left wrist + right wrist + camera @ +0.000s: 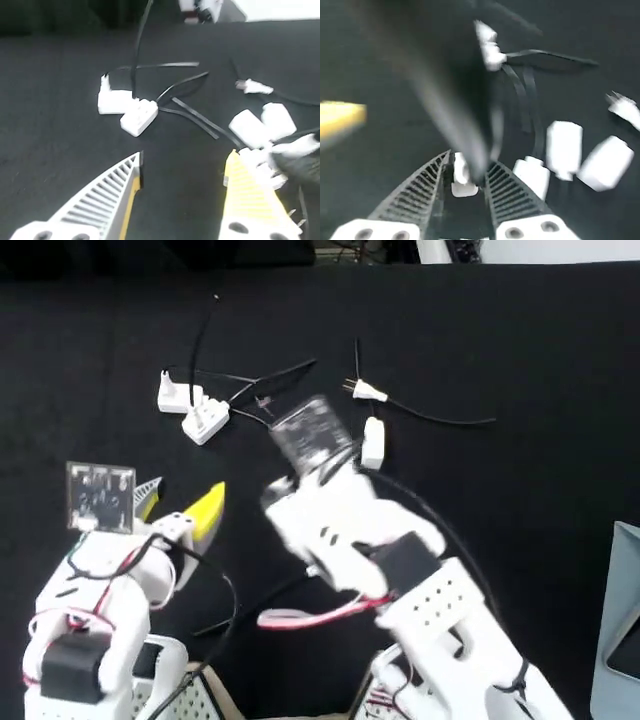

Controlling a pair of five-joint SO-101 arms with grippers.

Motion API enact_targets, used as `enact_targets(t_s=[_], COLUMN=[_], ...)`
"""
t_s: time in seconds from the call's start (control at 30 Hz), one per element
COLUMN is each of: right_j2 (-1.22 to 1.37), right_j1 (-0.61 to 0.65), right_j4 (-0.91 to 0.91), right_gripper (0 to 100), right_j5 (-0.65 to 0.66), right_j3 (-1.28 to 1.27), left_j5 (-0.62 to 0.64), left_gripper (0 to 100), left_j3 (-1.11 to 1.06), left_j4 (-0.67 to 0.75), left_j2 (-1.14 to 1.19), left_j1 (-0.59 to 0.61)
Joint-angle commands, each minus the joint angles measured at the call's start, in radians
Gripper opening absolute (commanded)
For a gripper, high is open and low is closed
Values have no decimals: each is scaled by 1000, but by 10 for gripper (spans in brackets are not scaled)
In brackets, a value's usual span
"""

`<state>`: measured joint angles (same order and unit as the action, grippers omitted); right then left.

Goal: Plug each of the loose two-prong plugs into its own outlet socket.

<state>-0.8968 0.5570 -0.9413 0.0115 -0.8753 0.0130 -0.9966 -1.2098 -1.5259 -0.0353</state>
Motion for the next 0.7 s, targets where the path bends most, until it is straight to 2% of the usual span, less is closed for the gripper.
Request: enact_targets(t_s=[0.0,0.1,0.2,0.4,0.5,0.67], right_j2=[-18,-18,-16,-12,-10,-10], right_j1=[-160,-278,-379,-483,-543,-582], right_j4=[21,63,153,304,347,359], right_gripper=[11,11,11,11,11,11], right_j5=[-2,-52,-72,-71,-71,-74], right_j3=[-13,-67,-139,-242,-259,-260], left_j5=[-43,-60,-127,-132,-80,2], left_gripper=[293,322,324,326,326,324], left_j3=[12,28,81,208,269,326], left_j4=[54,75,83,84,95,238], left_j2=[127,250,385,634,746,901], left_j1=[30,27,-15,-133,-173,-200])
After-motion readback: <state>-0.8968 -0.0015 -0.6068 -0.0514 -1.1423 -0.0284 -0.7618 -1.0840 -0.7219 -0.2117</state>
